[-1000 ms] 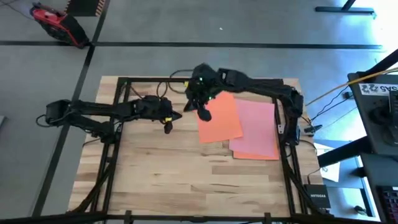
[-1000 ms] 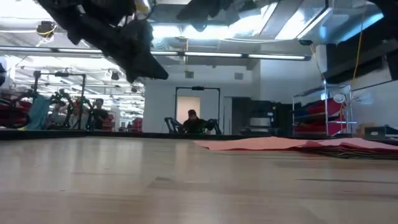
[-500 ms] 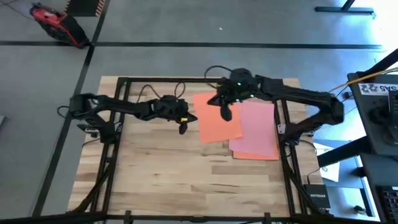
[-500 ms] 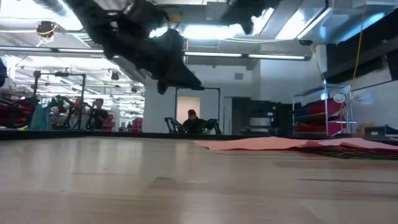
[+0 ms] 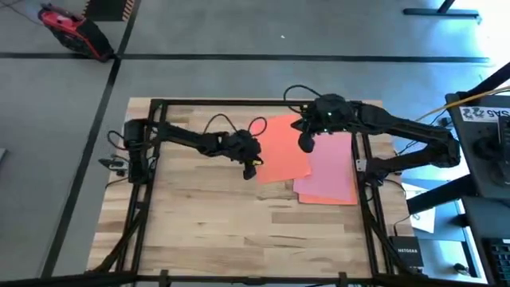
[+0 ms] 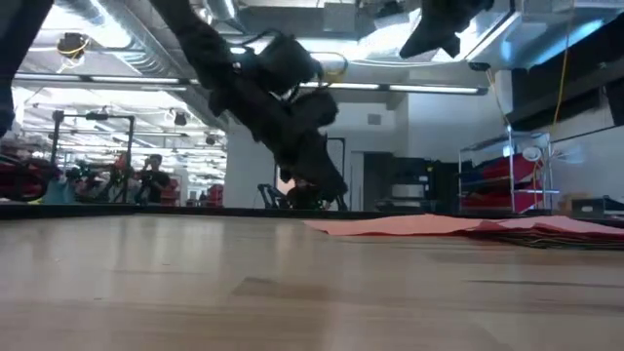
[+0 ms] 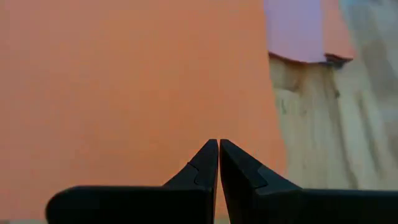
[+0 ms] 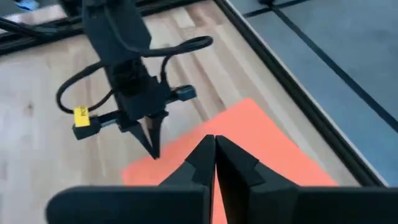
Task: Organize paper
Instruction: Move the orange color paper to the top left of the table
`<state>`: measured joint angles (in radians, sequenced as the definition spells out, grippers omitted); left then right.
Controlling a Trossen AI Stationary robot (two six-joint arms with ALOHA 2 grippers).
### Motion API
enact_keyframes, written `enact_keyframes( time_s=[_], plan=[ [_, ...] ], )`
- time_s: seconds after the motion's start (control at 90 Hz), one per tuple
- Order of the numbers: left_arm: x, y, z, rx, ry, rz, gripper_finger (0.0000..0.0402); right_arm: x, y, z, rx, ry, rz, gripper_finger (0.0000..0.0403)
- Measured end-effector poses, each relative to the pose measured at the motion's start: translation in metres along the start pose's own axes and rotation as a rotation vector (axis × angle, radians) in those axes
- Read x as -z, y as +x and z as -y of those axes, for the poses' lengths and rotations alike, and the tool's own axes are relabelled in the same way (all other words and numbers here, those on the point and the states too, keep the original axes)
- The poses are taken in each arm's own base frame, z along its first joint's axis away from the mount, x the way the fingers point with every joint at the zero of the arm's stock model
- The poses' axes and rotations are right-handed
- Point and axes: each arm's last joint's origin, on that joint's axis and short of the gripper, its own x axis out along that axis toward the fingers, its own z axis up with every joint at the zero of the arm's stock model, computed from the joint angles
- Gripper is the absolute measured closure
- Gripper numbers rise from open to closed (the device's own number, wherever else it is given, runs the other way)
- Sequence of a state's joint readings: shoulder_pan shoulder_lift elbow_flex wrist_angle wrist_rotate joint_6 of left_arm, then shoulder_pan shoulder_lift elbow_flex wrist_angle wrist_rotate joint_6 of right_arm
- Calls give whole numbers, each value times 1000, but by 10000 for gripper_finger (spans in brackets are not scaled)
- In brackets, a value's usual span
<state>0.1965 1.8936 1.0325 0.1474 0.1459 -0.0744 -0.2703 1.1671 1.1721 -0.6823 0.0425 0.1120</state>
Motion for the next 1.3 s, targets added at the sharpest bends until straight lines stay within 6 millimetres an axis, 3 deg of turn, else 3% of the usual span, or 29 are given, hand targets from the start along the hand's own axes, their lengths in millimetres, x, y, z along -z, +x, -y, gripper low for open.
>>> enact_keyframes(
  time_s=[0.256, 0.556, 1.022, 1.3],
  plan=[
    [11, 16, -7, -15, -12, -60, 402, 0, 0, 0, 1, 12, 1, 403],
    [24, 17, -6, -15, -27, -183, 402, 0, 0, 0, 2, 13, -1, 403],
    [29, -28, -4, -124, -23, -445, 402, 0, 0, 0, 2, -12, -3, 403],
    [40, -44, -1, -158, 1, -559, 402, 4, 0, 0, 6, -17, -39, 403]
  ],
)
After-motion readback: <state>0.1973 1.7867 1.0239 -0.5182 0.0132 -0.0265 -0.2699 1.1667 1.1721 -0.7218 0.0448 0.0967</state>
